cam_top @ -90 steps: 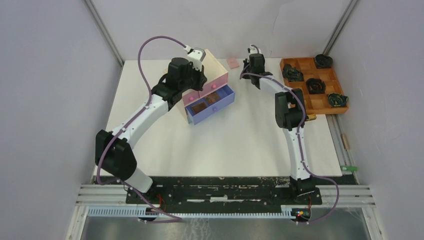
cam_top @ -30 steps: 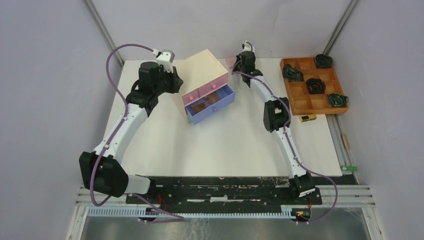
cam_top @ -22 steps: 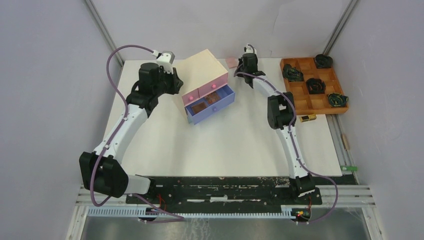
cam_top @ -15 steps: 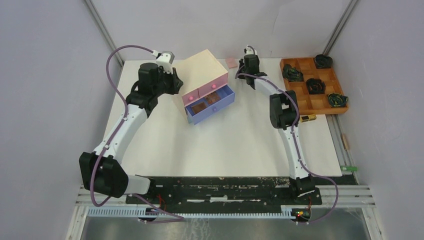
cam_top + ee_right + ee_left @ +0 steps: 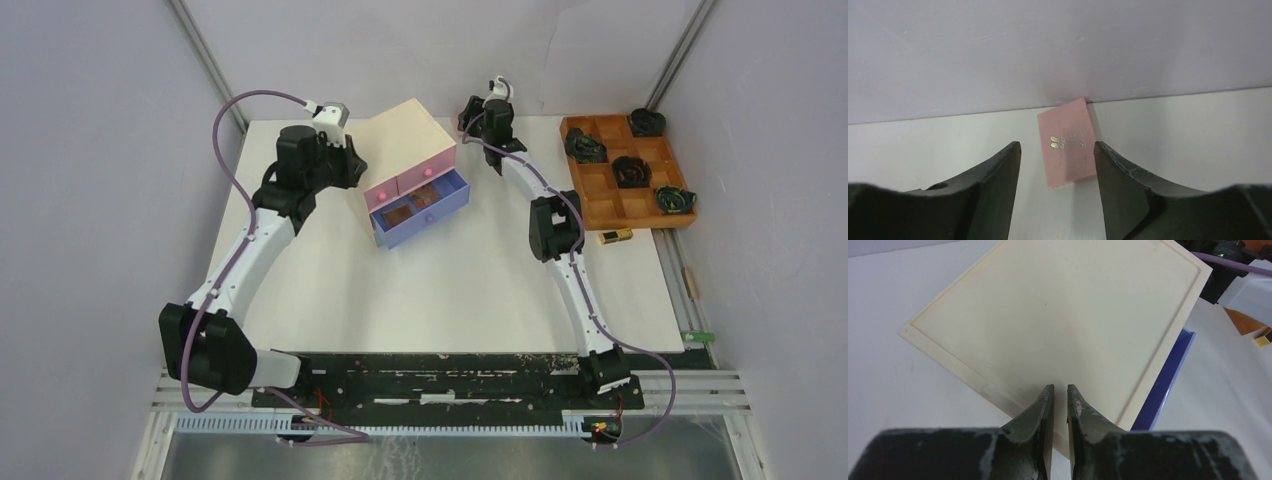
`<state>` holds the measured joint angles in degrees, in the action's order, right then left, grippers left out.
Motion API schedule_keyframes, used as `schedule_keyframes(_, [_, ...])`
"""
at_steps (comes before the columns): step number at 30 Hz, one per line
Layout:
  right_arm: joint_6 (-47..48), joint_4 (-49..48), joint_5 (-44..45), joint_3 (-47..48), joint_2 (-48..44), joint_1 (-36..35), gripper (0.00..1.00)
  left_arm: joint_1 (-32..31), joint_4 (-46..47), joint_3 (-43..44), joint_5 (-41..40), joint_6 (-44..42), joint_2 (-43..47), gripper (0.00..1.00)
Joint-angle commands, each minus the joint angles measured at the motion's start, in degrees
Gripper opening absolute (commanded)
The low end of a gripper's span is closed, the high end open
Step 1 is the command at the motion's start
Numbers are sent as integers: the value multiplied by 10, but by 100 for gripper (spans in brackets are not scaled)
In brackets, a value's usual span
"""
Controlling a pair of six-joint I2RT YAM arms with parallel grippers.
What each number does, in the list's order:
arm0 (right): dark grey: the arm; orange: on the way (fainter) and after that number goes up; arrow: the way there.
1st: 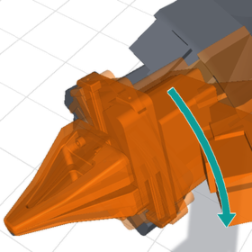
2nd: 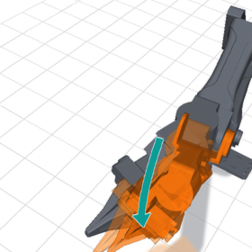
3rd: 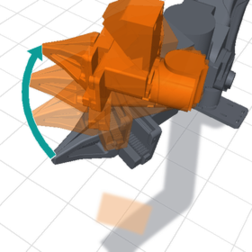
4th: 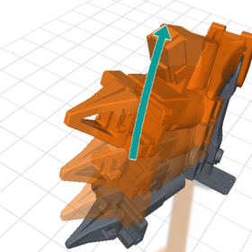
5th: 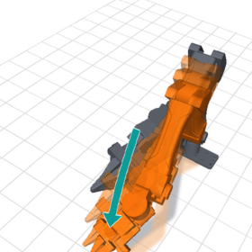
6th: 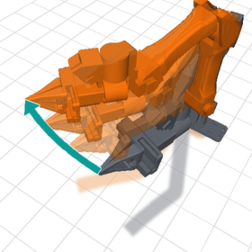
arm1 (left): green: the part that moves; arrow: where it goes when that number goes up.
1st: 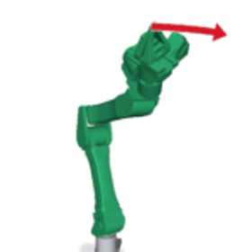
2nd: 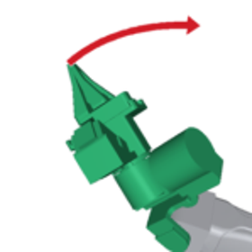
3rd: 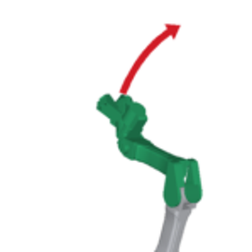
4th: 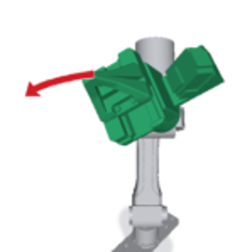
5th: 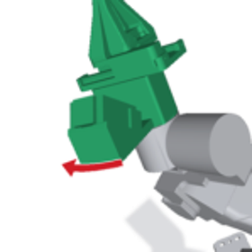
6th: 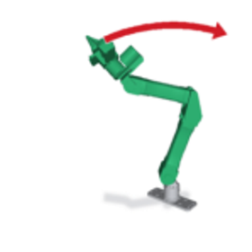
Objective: Organize the makeup
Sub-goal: Move the makeup to the center of the board.
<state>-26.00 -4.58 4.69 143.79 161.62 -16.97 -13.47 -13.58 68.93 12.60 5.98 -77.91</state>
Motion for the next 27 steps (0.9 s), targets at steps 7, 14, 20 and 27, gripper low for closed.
schedule_keyframes(7, [-61, -26, 66, 112, 91, -4, 68, 3, 28, -3, 33, 20, -13, 22])
schedule_keyframes(14, [-100, 38, 57, 119, 88, 6, 54, 3, 37, -6, 41, 23, -21, 21])
schedule_keyframes(20, [-124, 107, 35, 106, 68, 7, 6, 3, 42, -16, 44, 33, -4, 21])
schedule_keyframes(27, [-133, 139, 24, -4, 1, 8, 1, 4, 36, -22, 48, 40, 11, 21])
